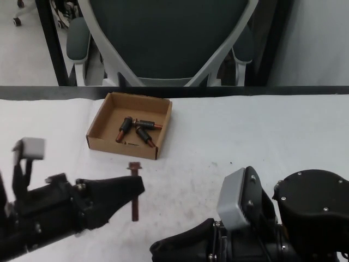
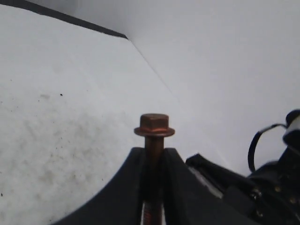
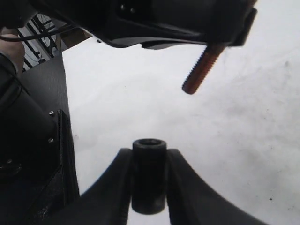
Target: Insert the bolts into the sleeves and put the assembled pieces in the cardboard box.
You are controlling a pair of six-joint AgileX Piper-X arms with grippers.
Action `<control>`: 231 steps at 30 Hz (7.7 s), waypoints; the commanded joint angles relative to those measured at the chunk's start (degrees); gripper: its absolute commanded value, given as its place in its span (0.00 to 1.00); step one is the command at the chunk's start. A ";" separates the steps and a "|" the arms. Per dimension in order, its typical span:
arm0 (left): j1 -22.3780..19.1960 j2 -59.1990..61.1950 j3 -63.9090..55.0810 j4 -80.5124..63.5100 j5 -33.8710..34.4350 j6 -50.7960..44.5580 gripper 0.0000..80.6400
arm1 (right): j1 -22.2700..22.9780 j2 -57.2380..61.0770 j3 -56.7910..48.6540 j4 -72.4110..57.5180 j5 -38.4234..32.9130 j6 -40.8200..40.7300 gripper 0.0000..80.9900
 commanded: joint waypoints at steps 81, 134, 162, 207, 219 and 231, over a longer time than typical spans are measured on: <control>-8.24 -0.83 2.76 -16.06 -7.45 6.28 0.01 | 0.02 7.82 -7.45 -10.23 8.28 -10.49 0.00; -0.32 -0.83 2.76 -17.15 -5.93 1.55 0.01 | -2.32 7.82 -8.55 -10.27 2.10 -6.53 0.00; -0.32 -0.83 2.76 -16.87 -5.72 -2.37 0.01 | -2.32 7.82 -9.92 -10.19 2.10 -5.60 0.00; -0.32 -0.83 2.76 -15.10 2.36 -0.46 0.38 | -2.44 7.82 -9.92 -14.02 7.72 -0.14 0.00; -0.32 -0.83 2.76 -11.70 4.60 0.06 0.67 | -2.44 7.82 -9.92 -19.46 7.72 -0.16 0.00; -0.04 -0.83 2.61 -3.08 -5.04 14.09 0.67 | -2.58 7.82 -11.94 -20.57 7.72 1.17 0.00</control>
